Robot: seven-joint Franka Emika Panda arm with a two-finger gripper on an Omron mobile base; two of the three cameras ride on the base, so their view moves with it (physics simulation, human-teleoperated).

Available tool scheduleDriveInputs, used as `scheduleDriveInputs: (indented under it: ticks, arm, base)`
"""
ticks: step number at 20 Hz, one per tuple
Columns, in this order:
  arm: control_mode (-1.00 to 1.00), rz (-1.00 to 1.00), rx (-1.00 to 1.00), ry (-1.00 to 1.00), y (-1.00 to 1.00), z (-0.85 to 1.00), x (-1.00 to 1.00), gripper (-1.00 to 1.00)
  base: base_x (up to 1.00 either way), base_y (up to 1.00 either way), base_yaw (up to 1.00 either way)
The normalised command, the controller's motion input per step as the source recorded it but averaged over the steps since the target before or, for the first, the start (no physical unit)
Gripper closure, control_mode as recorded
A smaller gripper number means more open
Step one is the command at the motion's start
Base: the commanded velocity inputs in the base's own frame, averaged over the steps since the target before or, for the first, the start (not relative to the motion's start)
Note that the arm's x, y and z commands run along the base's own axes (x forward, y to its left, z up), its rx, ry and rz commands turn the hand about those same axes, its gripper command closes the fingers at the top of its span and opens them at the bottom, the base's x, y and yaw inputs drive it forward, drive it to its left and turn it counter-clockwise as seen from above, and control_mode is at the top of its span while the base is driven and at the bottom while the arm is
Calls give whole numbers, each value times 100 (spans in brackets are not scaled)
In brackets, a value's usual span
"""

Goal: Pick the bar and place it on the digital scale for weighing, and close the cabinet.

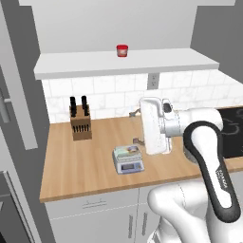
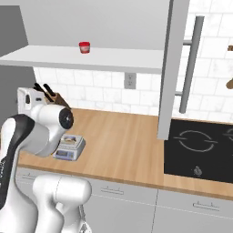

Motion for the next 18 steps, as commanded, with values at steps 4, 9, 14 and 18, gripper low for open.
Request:
scheduleDriveInputs:
  ticks: [4, 9, 14, 18]
  arm:
    - [-100, 0, 0, -44, 36, 66, -76, -100]
    - [-100, 5, -1, -27, 49, 31, -59, -100]
    - [-100, 3, 0, -31, 64, 3, -59, -100]
    - [-100, 8, 1, -24, 63, 2, -56, -100]
  base:
    - [0, 0, 0]
    - [0, 0, 0]
    - [0, 0, 0]
    - [0, 0, 0]
